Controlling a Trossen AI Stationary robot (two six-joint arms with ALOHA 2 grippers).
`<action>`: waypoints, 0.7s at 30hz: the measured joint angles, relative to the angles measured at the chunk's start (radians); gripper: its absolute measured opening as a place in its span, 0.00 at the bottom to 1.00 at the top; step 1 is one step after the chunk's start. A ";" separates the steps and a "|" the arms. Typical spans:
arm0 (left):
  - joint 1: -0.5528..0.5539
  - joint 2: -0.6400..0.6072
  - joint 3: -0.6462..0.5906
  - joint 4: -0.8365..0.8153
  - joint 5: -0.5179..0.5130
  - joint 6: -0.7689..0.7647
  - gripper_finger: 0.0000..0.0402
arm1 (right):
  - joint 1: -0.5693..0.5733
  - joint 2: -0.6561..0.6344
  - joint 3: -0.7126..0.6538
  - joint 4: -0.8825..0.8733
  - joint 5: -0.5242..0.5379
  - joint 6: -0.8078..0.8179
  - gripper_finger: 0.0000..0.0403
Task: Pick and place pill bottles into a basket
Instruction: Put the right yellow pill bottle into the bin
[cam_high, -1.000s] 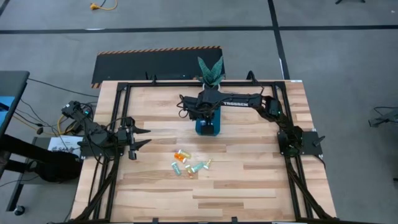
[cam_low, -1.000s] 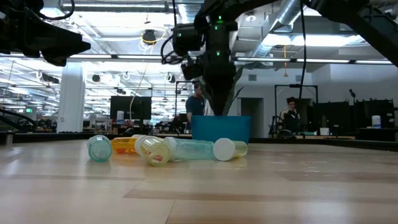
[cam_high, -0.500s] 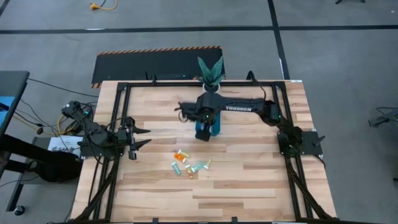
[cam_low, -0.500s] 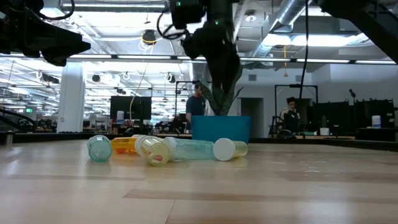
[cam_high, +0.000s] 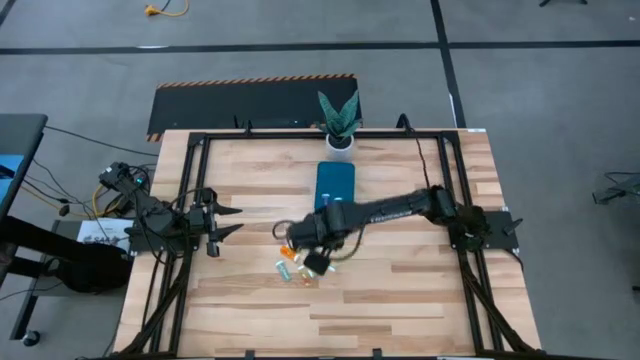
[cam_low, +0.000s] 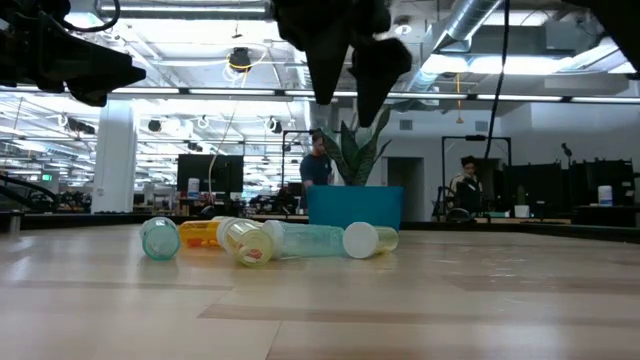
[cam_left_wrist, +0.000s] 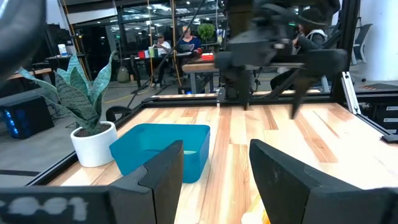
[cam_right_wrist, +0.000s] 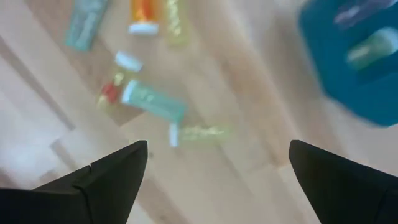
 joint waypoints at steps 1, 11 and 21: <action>0.000 0.000 0.000 0.000 0.000 0.000 0.44 | 0.014 0.001 -0.007 0.003 0.000 0.023 0.95; 0.000 0.000 0.000 0.000 0.000 0.000 0.44 | 0.091 0.004 -0.128 0.133 0.011 0.109 0.95; 0.000 0.000 0.000 0.000 0.000 0.000 0.44 | 0.113 0.003 -0.241 0.216 0.056 0.152 0.99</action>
